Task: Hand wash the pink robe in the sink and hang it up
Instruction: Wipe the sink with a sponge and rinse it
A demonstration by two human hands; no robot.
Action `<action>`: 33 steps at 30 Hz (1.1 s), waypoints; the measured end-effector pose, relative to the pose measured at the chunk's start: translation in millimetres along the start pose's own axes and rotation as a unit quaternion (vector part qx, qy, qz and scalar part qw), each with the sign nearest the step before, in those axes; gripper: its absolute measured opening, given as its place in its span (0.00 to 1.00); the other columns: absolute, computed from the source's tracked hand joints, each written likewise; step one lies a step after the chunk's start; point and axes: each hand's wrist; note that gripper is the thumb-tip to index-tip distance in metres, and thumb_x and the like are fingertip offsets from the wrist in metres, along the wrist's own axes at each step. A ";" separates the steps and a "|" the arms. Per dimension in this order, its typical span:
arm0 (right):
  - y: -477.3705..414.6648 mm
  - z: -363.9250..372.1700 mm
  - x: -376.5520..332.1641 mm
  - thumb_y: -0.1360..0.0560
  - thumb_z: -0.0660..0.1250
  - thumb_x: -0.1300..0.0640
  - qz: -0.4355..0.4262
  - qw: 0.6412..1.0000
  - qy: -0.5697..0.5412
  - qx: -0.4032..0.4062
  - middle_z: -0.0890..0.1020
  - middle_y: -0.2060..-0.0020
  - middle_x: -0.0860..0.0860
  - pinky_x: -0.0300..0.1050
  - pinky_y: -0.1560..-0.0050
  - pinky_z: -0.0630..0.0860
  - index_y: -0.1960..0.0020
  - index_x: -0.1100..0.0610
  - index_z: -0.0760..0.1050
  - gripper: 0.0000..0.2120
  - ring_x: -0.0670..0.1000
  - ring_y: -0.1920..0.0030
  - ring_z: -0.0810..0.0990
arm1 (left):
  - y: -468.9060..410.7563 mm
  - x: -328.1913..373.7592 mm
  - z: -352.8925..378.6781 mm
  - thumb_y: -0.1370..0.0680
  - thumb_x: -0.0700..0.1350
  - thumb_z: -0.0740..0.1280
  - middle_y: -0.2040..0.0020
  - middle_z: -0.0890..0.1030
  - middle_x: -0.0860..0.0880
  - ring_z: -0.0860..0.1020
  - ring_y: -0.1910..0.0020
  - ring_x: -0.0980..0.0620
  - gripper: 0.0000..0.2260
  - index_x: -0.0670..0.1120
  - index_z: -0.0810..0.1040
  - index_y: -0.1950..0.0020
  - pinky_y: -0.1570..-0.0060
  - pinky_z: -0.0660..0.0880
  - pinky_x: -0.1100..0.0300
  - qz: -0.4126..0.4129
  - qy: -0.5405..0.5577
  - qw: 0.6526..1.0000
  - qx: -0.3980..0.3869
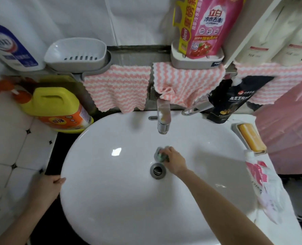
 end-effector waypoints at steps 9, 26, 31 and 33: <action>-53.3 -73.0 -36.4 0.33 0.60 0.74 0.010 0.928 -0.090 0.363 0.73 0.43 0.64 0.51 0.60 0.71 0.39 0.64 0.73 0.23 0.64 0.51 0.73 | -2.6 -3.7 1.9 0.27 0.31 0.68 0.63 0.80 0.36 0.76 0.63 0.43 0.08 0.28 0.79 0.63 0.66 0.64 0.57 0.000 -0.021 1.000 0.001; 75.5 -24.4 30.5 0.27 0.60 0.37 0.018 0.987 0.152 -0.046 0.54 0.24 0.52 0.50 0.29 0.56 0.25 0.54 0.59 0.36 0.56 0.27 0.56 | 0.0 -2.7 1.3 0.23 0.35 0.65 0.70 0.74 0.45 0.72 0.68 0.48 0.13 0.44 0.72 0.68 0.68 0.62 0.59 -0.019 0.026 0.999 -0.026; 101.0 -8.2 35.7 0.25 0.63 0.43 -0.033 0.975 0.205 -0.079 0.48 0.23 0.50 0.51 0.31 0.61 0.23 0.43 0.47 0.36 0.58 0.31 0.61 | 2.0 -0.6 0.5 0.23 0.35 0.65 0.71 0.73 0.46 0.71 0.68 0.49 0.13 0.43 0.72 0.68 0.66 0.63 0.58 -0.006 0.019 0.999 -0.027; 98.1 -0.9 29.7 0.24 0.65 0.52 0.021 0.984 0.177 -0.017 0.49 0.24 0.53 0.51 0.32 0.62 0.25 0.44 0.57 0.31 0.60 0.34 0.63 | 2.6 -0.3 -0.3 0.23 0.35 0.65 0.69 0.74 0.45 0.73 0.66 0.47 0.11 0.41 0.75 0.66 0.62 0.66 0.56 -0.008 0.018 0.999 -0.025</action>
Point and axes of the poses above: each hand's wrist, its own y-axis away from the middle knuckle, its own z-axis out of the palm, x = y × z
